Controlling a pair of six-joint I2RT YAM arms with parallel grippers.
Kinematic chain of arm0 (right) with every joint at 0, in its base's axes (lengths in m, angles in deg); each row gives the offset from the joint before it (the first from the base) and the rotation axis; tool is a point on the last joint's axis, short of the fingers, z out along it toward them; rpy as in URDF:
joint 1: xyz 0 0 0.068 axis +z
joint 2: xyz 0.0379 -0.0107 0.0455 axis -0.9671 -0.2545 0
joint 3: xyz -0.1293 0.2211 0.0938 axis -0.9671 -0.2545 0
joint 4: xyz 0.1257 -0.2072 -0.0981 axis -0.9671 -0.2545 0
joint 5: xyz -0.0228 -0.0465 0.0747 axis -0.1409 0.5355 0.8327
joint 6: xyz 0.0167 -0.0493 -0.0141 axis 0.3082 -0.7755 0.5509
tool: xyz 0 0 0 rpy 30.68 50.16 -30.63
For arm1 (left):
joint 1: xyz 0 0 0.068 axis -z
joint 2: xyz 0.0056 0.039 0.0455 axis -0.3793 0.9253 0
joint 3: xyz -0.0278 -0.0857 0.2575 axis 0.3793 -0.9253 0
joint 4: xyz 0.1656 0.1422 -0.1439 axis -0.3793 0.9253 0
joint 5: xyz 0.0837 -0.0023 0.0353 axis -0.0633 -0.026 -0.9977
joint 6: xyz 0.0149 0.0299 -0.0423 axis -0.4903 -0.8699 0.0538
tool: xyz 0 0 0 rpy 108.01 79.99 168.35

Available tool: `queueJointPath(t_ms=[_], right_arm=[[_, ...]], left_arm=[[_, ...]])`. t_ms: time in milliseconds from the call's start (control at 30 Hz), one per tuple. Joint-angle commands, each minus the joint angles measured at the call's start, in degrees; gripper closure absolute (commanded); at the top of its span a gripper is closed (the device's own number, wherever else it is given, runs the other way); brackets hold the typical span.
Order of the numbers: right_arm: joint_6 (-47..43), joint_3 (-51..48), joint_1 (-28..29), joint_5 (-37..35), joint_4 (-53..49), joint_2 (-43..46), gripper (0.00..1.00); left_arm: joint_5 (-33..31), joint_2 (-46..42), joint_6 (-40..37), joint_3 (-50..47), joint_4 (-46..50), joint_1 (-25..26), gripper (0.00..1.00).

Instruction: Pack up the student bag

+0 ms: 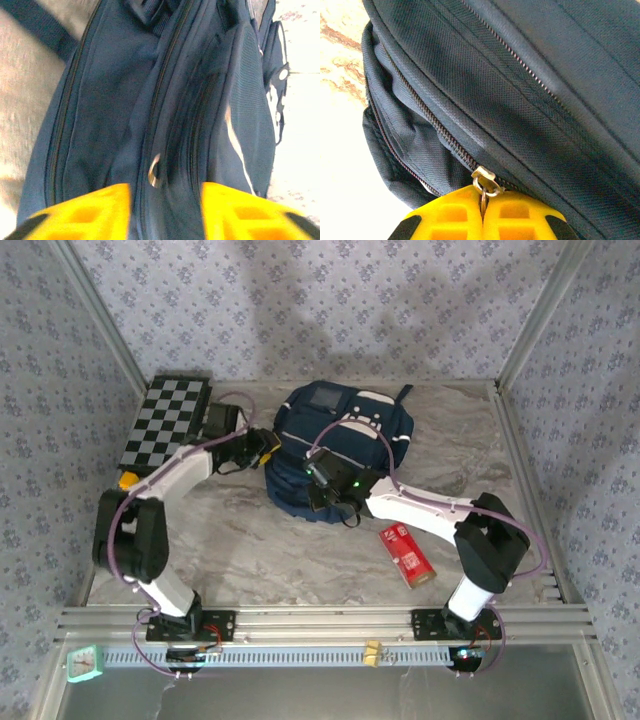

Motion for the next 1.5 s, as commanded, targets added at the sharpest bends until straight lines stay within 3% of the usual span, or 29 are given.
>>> queueJointPath(t_ms=[0,167,333,767,900,1133,1467], right_arm=[[2.16,1.25,0.02,-0.85,-0.12,1.41,1.0],[2.82,-1.16,0.46,-1.15,-0.25,1.65,1.0],[3.23,-1.78,0.74,-0.97,0.48,1.79,1.0],[2.35,-3.24,2.43,-0.76,3.25,1.75,1.0],[2.07,-2.19,2.5,-2.23,1.22,1.71,1.0],[2.27,-1.83,2.58,-3.99,-3.18,3.0,1.0],[2.21,-5.86,0.34,-4.33,-11.95,9.37,1.0]], left_arm=[[0.45,-8.23,10.78,-6.43,-5.95,2.31,0.49],[-4.8,-12.63,22.39,-13.78,-9.52,7.22,0.38],[-10.92,-10.93,31.57,-15.46,-10.64,13.24,0.38],[-22.37,-3.52,38.11,-8.07,-11.64,18.62,0.5],[-23.11,-1.68,37.24,-6.52,-12.02,18.47,0.69],[-28.35,-5.07,32.57,-6.12,-4.33,17.78,0.98],[-25.07,-7.88,20.41,-6.93,0.12,9.57,1.0]])
